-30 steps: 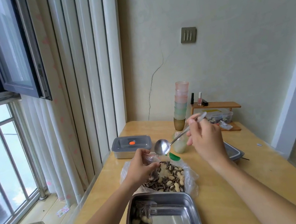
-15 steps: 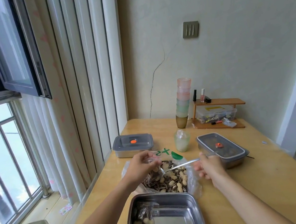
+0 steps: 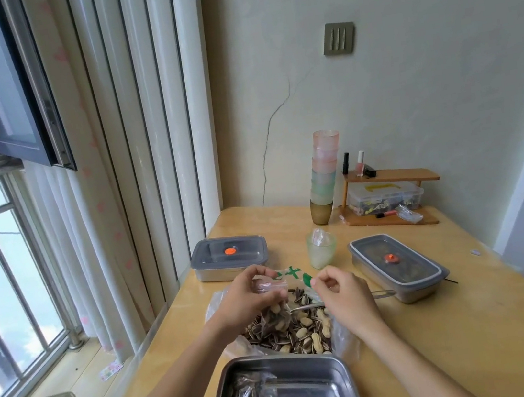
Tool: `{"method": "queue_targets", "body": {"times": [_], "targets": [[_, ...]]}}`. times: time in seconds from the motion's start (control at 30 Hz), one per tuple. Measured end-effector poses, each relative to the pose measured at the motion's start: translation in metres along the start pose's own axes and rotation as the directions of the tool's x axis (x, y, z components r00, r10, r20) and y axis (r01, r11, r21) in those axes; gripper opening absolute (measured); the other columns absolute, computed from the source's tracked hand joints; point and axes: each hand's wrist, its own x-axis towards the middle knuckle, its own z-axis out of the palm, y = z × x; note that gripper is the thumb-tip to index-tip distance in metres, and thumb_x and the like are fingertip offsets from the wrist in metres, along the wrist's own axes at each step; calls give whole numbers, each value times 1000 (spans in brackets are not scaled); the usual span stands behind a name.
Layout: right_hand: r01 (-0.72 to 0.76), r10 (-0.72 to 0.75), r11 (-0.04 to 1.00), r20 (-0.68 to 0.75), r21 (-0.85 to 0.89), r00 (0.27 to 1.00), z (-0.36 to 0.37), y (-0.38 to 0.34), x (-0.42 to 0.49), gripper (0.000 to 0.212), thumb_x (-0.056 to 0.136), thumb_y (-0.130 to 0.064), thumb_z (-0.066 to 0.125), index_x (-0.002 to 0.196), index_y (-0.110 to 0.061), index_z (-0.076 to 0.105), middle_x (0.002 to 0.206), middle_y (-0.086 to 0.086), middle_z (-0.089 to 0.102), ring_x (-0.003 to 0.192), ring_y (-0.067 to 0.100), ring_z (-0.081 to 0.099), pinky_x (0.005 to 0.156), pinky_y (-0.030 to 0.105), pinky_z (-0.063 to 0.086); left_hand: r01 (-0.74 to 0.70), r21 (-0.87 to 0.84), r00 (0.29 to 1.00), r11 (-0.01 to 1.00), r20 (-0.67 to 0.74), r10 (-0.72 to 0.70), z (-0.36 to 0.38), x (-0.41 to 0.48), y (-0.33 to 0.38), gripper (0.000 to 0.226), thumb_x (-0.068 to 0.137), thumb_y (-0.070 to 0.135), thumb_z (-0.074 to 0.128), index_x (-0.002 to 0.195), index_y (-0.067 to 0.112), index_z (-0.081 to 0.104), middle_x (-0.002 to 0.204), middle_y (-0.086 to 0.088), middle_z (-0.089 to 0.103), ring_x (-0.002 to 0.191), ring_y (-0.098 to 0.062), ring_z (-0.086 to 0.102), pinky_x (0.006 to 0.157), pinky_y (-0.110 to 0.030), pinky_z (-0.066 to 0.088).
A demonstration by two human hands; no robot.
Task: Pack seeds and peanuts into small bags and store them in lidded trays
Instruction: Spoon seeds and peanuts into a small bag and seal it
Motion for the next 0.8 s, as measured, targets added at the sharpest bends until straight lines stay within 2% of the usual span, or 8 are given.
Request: {"method": "queue_targets", "body": {"times": [0.1,0.23,0.3,0.4,0.5,0.67,0.73,0.8], "targets": [[-50,23,989,-191,-138,981,2,8,5,16,99,-17,61,84,-22,64,84,-9,65,79,6,58,61,17,38,17,-30,999,999,37,-16,-7,-1,2,50,78,20,88,119,14,60,107,-18,76,100,-38,74,87,-48,62],[-228,225,973,-303,26,926,-9,24,5,17,96,-15,59,81,-19,66,80,-1,69,82,24,62,68,32,44,46,17,994,999,97,-48,-13,-2,0,53,79,18,88,122,15,57,112,-17,74,102,-35,73,89,-47,61],[-338,361,932,-273,131,892,-9,39,3,21,92,-17,60,71,-17,65,70,-2,67,77,28,61,68,32,44,16,107,998,994,56,-22,-9,-2,1,52,78,18,89,120,17,59,119,-13,68,106,-32,70,92,-46,60],[-470,555,803,-172,366,814,-4,59,-6,25,81,-25,59,59,-14,57,45,-7,47,53,25,44,52,26,37,6,155,1000,988,21,-9,0,-3,2,56,75,17,91,121,16,58,113,-10,67,99,-26,70,89,-42,61],[-537,681,593,-18,600,732,-7,67,-8,19,93,-19,62,77,-8,60,58,0,44,42,15,31,36,15,20,20,134,1000,991,12,-22,5,-8,5,67,75,15,91,129,14,52,111,-12,69,92,-18,70,76,-24,60],[-504,640,335,200,796,742,-18,69,-4,20,102,-18,59,84,-12,54,65,-1,40,29,4,25,28,15,13,20,135,1000,991,-12,-18,5,-13,7,81,78,18,89,143,17,41,108,-22,69,86,-16,68,69,-15,54],[-459,608,313,195,831,769,-20,65,-4,10,102,-19,59,95,-12,57,67,-1,41,29,3,25,27,15,13,21,133,1000,991,-17,-19,1,-15,7,82,80,21,87,148,17,41,107,-20,71,92,-20,72,76,-21,56],[-415,580,374,140,829,803,-23,56,-5,7,101,-18,61,101,-10,61,68,-1,42,31,3,27,28,17,15,25,117,1000,993,-16,-23,-5,-18,8,78,85,22,83,150,19,39,110,-20,70,100,-24,72,81,-25,58]]}}
